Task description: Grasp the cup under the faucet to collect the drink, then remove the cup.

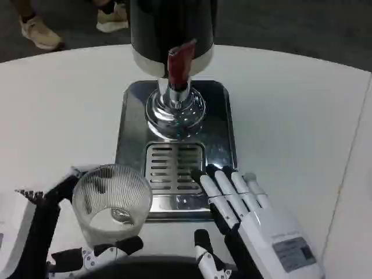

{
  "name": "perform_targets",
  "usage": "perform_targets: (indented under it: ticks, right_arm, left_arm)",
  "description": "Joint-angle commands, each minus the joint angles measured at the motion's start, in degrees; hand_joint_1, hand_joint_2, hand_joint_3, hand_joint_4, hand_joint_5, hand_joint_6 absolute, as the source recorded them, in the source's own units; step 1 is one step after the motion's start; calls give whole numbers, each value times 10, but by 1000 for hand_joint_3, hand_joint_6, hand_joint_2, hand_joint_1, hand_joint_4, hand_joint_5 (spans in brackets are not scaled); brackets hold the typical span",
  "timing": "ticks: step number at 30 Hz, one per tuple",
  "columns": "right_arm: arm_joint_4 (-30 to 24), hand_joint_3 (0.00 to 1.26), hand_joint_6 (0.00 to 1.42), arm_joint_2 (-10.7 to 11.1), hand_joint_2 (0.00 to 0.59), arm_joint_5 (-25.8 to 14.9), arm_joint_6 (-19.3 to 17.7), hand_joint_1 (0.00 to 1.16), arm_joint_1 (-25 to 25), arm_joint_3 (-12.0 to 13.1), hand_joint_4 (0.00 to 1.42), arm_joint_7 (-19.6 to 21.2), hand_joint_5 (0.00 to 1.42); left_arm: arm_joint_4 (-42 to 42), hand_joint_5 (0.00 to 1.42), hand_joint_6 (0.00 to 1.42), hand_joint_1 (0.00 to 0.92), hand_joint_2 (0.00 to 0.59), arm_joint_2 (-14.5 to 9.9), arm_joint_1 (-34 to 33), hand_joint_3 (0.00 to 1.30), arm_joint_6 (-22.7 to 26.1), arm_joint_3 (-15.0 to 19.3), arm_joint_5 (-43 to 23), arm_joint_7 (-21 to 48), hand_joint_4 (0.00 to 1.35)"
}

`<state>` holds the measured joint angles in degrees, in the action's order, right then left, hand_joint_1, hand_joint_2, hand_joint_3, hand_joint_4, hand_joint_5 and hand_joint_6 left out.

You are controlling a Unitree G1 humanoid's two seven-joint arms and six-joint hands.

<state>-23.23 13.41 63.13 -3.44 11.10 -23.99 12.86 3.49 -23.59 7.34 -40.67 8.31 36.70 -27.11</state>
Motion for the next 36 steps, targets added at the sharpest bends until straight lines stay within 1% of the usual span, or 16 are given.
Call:
perform_targets:
  ticks: [1,3,14,15,16,18,22,24,27,28,29,32,36]
  right_arm:
    - [-1,25,0,-1,568,-6,-2,73,1,0,0,-4,0]
    - [-1,24,0,-1,559,-7,-2,106,1,-1,0,-7,0]
    - [-1,24,0,-5,551,-8,2,120,1,-1,0,-11,0]
    - [-1,15,0,-5,545,-8,3,133,2,-1,0,-12,0]
    - [-1,16,0,-7,551,-7,4,163,2,-1,0,-12,0]
    - [0,5,0,-9,530,-7,6,196,1,0,0,-12,0]
    - [9,0,0,-14,513,-7,8,260,-7,-2,0,-14,0]
    - [10,0,0,-16,508,-6,8,268,-8,-3,0,-15,0]
    - [6,0,0,-18,472,-6,10,295,-7,-3,0,-18,0]
    - [4,0,0,-18,467,-6,10,299,-5,-3,0,-19,0]
    - [3,0,0,-18,449,-6,11,310,-4,-3,0,-20,0]
    - [-2,0,0,-19,430,-7,14,315,2,0,0,-22,0]
    - [-9,0,0,-18,423,-8,17,316,10,2,0,-21,0]
  left_arm:
    - [-2,1262,1411,621,118,0,2,953,-14,0,-4,-10,1062]
    - [0,1262,1411,621,118,-3,1,953,-17,0,3,-14,1062]
    - [10,1274,1411,622,118,-6,-4,953,-20,1,5,-16,1062]
    - [10,1274,1411,622,118,-6,-5,953,-20,1,6,-17,1062]
    - [13,1274,1411,622,118,-6,-8,953,-18,1,7,-18,1062]
    - [18,1263,1411,622,118,-5,-15,953,-15,2,9,-21,1062]
    - [35,1273,1411,622,118,-6,-41,953,-3,3,14,-30,1062]
    - [48,1274,1411,622,118,-8,-57,953,1,1,19,-34,1062]
    - [71,1275,1411,619,116,-9,-85,953,7,-4,26,-42,1062]
    - [78,1275,1411,618,115,-9,-95,953,9,-6,28,-46,1062]
    - [89,1266,1411,616,115,-8,-108,953,12,-10,31,-50,1062]
    - [113,1262,1411,615,114,-9,-135,953,19,-21,38,-61,1062]
    - [146,1273,1411,613,114,-10,-172,953,26,-37,45,-76,1062]
